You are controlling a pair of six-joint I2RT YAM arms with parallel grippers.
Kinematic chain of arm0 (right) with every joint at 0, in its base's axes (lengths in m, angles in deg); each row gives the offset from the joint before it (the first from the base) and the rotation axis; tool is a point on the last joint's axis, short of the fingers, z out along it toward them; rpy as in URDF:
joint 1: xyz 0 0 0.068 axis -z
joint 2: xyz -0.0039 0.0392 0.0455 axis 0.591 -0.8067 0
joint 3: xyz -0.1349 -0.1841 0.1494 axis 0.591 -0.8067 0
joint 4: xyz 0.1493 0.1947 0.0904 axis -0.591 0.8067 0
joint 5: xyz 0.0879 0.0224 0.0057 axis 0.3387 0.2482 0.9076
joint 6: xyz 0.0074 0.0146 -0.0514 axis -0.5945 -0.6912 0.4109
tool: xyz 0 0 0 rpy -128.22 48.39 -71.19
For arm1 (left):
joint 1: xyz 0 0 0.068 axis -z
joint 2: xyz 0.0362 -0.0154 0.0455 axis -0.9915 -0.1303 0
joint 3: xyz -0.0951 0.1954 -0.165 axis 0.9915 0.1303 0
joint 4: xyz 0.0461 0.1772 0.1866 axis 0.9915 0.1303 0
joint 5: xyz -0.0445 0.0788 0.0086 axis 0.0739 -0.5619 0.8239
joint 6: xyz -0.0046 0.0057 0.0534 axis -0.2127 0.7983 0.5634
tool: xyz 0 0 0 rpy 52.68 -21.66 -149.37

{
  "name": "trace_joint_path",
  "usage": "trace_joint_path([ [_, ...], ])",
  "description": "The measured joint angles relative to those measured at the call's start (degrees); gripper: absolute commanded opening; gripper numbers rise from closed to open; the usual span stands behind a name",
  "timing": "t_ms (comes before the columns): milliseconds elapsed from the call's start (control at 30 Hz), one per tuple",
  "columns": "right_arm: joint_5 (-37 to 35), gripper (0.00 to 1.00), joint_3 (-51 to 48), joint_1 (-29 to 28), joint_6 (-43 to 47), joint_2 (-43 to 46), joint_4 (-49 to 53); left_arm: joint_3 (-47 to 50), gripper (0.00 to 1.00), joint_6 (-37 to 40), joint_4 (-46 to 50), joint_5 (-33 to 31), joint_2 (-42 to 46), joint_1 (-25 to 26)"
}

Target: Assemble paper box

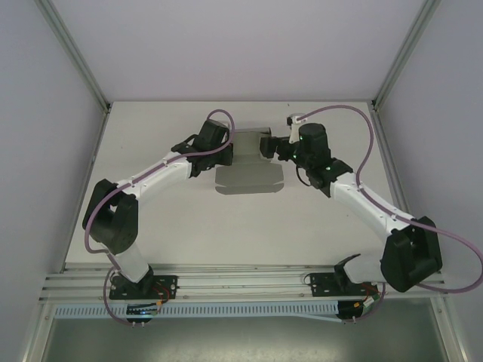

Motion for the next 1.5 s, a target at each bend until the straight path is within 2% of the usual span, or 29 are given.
trace_joint_path([
  [233,3.0,0.86,-2.1,0.7,3.3,0.1,2.0,0.0,0.0,0.0,1.1,0.1,0.0,0.0],
  [367,3.1,0.78,-1.0,1.2,3.5,-4.5,1.9,0.0,0.0,0.0,1.2,0.2,0.0,0.0],
  [500,3.2,0.63,1.8,1.4,3.3,-10.5,1.6,0.0,0.0,0.0,1.2,0.2,0.0,0.0],
  [600,3.0,0.6,4.3,1.4,3.4,-13.9,1.3,0.0,0.0,0.0,1.3,0.2,0.0,0.0],
  [700,2.4,0.47,6.0,1.4,3.3,-16.2,1.3,0.0,0.0,0.0,1.2,0.2,0.0,0.0],
  [867,1.2,0.06,6.9,1.0,3.2,-17.6,0.9,0.0,0.0,0.0,1.2,0.4,0.1,0.3],
  [933,-0.2,0.0,7.0,0.9,3.9,-17.7,1.3,0.0,0.0,0.2,1.2,0.4,0.4,0.3],
  [1067,-1.8,0.0,8.5,0.3,5.0,-18.2,2.2,0.0,0.0,0.2,1.3,0.2,0.7,0.4],
  [1200,-6.5,0.0,9.2,-1.4,5.7,-18.4,3.2,-0.1,0.0,0.2,1.4,0.3,0.7,0.4],
  [1367,-20.0,0.0,13.9,-5.2,5.6,-21.3,6.4,-0.9,0.0,-0.8,1.2,0.7,0.7,0.4],
  [1500,-31.4,0.0,20.0,-7.8,-1.2,-24.2,12.8,-1.2,0.0,-1.7,-0.2,0.7,0.7,0.4],
])
